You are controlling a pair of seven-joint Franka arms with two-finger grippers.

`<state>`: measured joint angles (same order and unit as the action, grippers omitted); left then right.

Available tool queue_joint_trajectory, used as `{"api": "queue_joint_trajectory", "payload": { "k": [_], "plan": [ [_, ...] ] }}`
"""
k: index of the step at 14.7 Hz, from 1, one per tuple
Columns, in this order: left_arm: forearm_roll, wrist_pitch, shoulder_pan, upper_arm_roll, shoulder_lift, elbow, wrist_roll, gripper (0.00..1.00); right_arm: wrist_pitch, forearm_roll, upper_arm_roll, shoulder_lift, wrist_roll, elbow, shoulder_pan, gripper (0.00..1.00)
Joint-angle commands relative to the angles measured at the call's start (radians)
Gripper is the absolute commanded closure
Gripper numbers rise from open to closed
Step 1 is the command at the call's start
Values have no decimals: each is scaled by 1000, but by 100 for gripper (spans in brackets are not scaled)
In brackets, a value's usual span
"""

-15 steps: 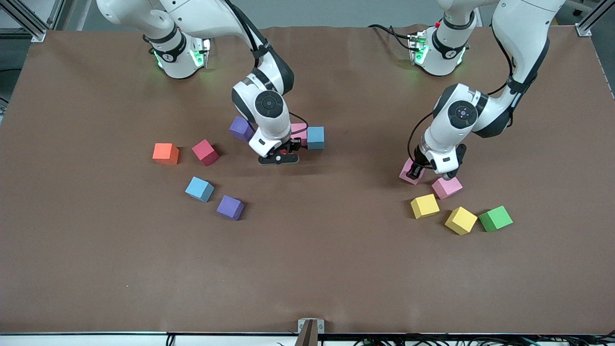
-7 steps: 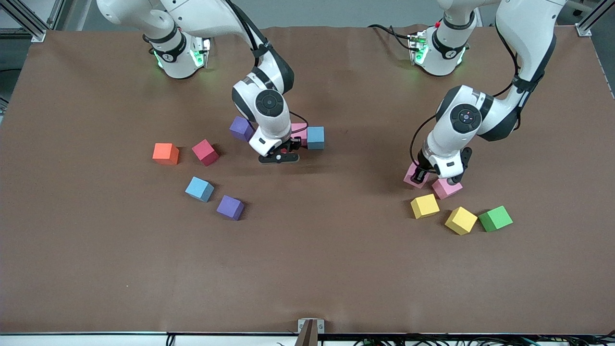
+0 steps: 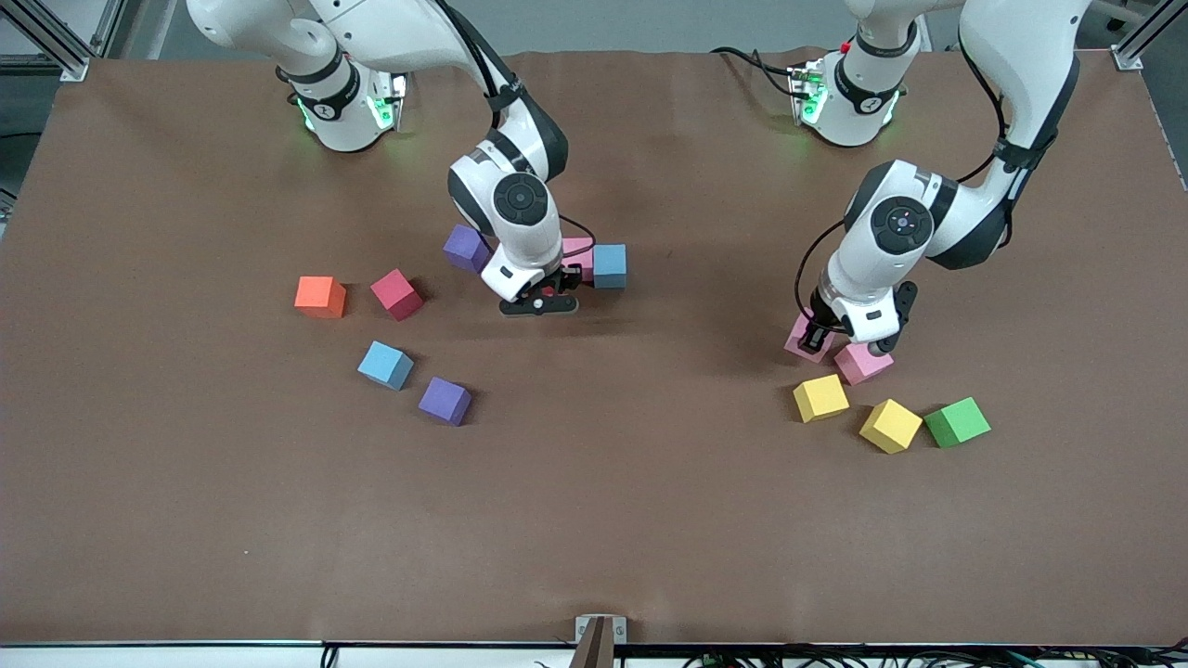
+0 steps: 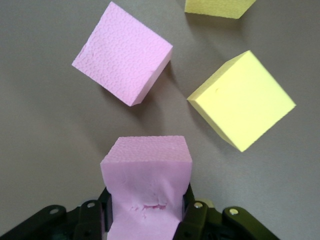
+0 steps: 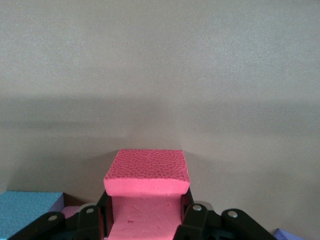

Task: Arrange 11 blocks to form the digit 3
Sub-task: 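Grasp a pink cube with the left gripper while the right gripper releases red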

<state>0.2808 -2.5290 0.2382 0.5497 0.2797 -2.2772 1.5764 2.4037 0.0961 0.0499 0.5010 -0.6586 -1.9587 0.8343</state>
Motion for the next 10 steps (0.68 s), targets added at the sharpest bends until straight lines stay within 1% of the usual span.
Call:
{"api": "queue_joint_trajectory", "payload": {
  "k": [1,5,7,9,10],
  "plan": [
    [15,26,1,9,-17,18,19,68,0,-9,1,-7,-9,-14,8,0],
    [9,29,-4,7,22,65,17,68,-3,-9,4,-10,2,4,-1,0],
    [11,90,-3,7,22,82,11,68,-62,-9,5,-25,1,29,-7,0],
    [11,131,-4,7,30,111,8,68,-136,-7,5,-79,-16,34,-29,0],
    [11,136,-5,7,35,125,11,68,-141,-4,5,-117,-28,15,-47,0]
  ]
}}
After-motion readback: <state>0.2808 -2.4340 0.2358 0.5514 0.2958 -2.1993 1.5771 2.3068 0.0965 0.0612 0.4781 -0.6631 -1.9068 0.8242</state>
